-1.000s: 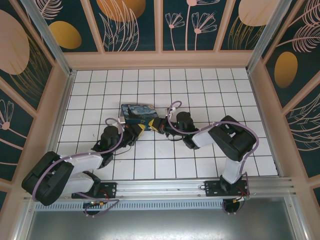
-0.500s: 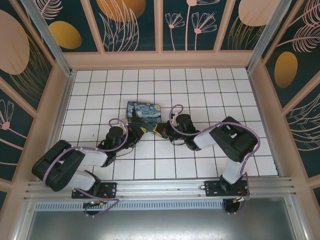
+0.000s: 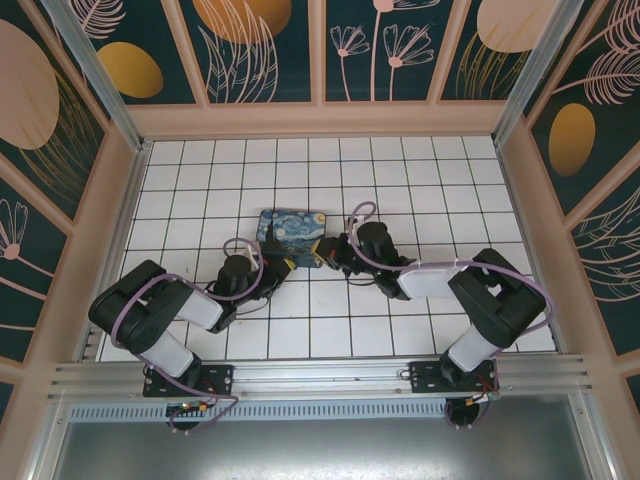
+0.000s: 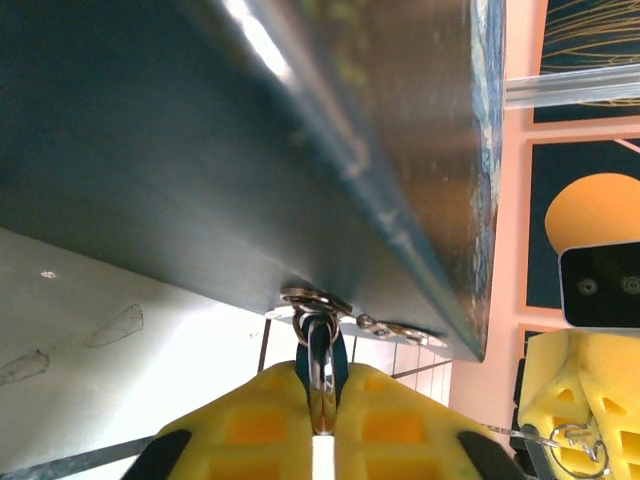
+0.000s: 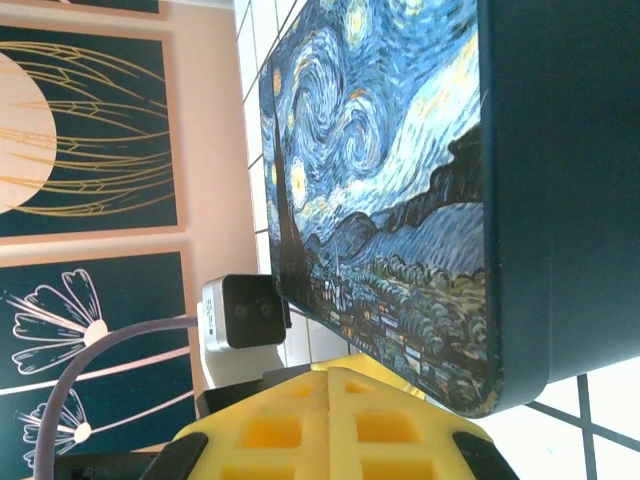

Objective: Unlock the padlock with the key

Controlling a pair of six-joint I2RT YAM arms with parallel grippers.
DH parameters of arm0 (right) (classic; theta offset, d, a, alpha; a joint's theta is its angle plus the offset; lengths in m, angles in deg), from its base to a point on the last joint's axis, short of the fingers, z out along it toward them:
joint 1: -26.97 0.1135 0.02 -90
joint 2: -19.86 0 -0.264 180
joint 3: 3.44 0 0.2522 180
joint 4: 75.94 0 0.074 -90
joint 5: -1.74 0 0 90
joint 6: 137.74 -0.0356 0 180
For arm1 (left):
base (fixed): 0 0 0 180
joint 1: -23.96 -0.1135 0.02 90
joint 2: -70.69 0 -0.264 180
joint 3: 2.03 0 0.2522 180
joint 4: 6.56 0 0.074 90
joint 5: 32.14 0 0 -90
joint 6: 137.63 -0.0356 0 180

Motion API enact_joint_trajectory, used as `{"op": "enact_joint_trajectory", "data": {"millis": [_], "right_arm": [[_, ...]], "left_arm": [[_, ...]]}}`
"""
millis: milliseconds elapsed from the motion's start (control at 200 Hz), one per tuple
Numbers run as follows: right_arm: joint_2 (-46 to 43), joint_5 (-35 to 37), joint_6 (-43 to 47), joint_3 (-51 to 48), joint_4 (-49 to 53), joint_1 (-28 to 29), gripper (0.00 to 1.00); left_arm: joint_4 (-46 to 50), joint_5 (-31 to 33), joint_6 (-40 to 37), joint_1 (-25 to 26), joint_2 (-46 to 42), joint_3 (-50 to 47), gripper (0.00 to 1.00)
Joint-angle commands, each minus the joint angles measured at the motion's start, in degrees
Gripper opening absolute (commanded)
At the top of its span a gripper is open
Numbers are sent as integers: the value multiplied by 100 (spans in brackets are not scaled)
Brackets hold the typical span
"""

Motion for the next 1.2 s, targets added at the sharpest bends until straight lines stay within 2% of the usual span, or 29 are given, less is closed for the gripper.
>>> {"op": "enact_joint_trajectory", "data": {"millis": [0,130,215,300,380,500,736,1196], "right_arm": [[-258,331,147,244,397,128,0],[-417,560,134,271,580,196,0],[-546,687,96,255,647,227,0],[-646,817,46,246,674,283,0],[-695,908,22,288,701,363,0],[-696,1030,-18,372,633,506,0],[-731,1211,-226,417,199,691,0],[-677,1222,-293,596,-63,860,0]], "left_arm": [[-28,-63,-324,28,-351,-54,24],[556,-69,-540,20,-955,-50,52],[1053,-39,-728,20,-1455,-27,68],[1597,4,-899,21,-1980,25,79],[2016,-35,-1004,20,-2354,121,83],[2075,-197,-936,19,-2601,213,83],[1156,-518,-240,20,-2503,249,62],[529,-628,191,19,-2245,311,45]]}}
